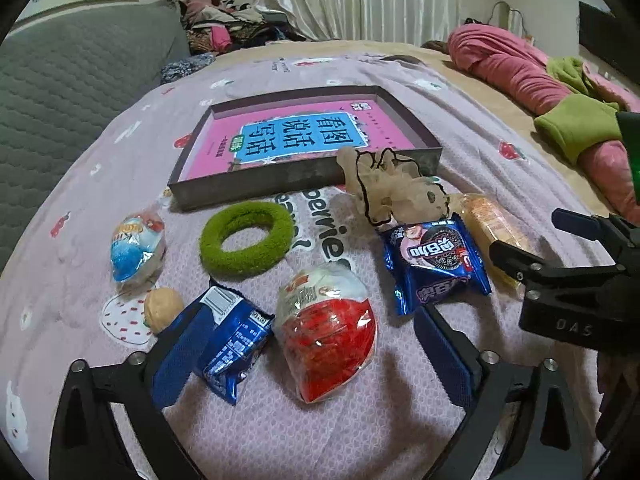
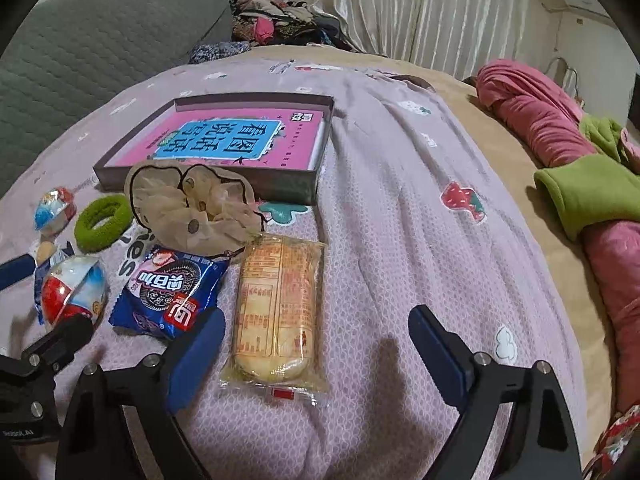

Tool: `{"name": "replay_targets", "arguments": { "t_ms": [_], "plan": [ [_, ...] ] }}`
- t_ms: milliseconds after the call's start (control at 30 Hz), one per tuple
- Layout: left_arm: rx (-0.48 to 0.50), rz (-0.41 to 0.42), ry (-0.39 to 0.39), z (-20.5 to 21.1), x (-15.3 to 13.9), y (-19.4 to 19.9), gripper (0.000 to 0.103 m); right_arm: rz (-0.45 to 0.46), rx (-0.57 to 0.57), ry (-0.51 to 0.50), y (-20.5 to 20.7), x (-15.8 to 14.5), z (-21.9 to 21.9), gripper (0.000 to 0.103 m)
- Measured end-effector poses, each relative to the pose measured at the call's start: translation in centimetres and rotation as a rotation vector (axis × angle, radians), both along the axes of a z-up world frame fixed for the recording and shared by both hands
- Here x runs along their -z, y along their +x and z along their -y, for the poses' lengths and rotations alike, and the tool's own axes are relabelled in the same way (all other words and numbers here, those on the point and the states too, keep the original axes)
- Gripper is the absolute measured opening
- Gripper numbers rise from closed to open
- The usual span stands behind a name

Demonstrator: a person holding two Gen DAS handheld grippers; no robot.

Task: Organize objects
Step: 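Move both tools toward the snacks in front of the tray, then grasp the red-wrapped egg with the left tool while the right tool grasps the bread roll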

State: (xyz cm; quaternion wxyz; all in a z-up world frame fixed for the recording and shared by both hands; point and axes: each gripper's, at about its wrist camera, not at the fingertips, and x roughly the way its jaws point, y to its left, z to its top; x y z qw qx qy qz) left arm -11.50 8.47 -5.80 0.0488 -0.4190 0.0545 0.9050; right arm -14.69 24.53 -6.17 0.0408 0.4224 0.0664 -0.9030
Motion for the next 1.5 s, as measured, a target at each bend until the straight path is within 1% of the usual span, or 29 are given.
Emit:
{"name": "replay_targets", "arguments": {
  "t_ms": [33,100,133,167,267,333,367,433,533,567,600,633,667,833,1033,1233,1400,1500],
  "plan": [
    [0.002,-0.002,-0.010,-0.1,0.0,-0.1,0.093,-0.004,-0.002,0.003,0.0,0.0,0.1,0.089],
    [-0.001,0.000,-0.021,-0.1,0.1,-0.2,0.078,0.005,-0.005,0.007,-0.2,0.2,0.1,0.085],
    [-0.001,0.008,-0.017,-0.1,0.2,-0.4,0.072,0.008,-0.005,0.007,-0.3,0.2,0.1,0.084],
    [0.002,0.019,-0.010,-0.1,0.4,-0.5,0.064,0.012,-0.005,0.004,-0.3,0.3,0.1,0.083],
    [0.017,0.042,-0.007,-0.4,0.9,-0.6,0.062,0.019,-0.014,-0.002,-0.3,0.5,0.3,0.078],
    [0.029,0.045,0.000,-0.7,1.0,-0.6,0.058,0.016,-0.017,0.000,-0.4,0.6,0.4,0.076],
    [0.031,0.045,-0.001,-0.8,1.0,-0.6,0.054,0.019,-0.017,-0.008,-0.4,0.7,0.4,0.073],
    [0.039,0.045,0.001,-0.9,1.2,-0.7,0.054,0.022,-0.023,-0.028,-0.5,0.9,0.3,0.070],
    [0.049,0.050,-0.004,-1.2,1.3,-0.8,0.054,0.033,-0.035,-0.017,-0.6,1.5,0.6,0.063],
    [0.052,0.047,0.004,-1.2,1.3,-0.9,0.054,0.033,-0.040,-0.018,-0.6,1.6,0.7,0.056],
    [0.054,0.046,0.012,-1.1,1.3,-0.9,0.054,0.031,-0.047,-0.025,-0.6,1.7,0.7,0.052],
    [0.052,0.050,0.015,-1.1,1.3,-1.0,0.054,0.028,-0.056,-0.038,-0.6,1.7,0.8,0.046],
    [0.050,0.051,0.020,-1.0,1.3,-1.1,0.054,0.027,-0.066,-0.045,-0.6,1.8,0.8,0.044],
    [0.044,0.044,0.033,-0.9,1.3,-1.1,0.053,0.022,-0.074,-0.059,-0.6,1.7,0.7,0.039],
    [0.045,0.038,0.063,-0.5,1.0,-1.0,0.053,0.008,-0.083,-0.089,-0.2,0.9,0.4,0.039],
    [0.038,-0.002,0.066,0.0,-0.7,-0.5,0.053,-0.008,-0.079,-0.137,0.1,-0.4,-0.3,0.039],
    [0.024,-0.030,0.068,0.8,-2.2,0.3,0.053,-0.041,-0.118,-0.131,1.1,-2.2,0.3,0.038],
    [0.005,-0.051,0.062,1.5,-3.1,0.8,0.053,-0.070,-0.142,-0.148,1.9,-3.5,0.8,0.038]
  ]
}}
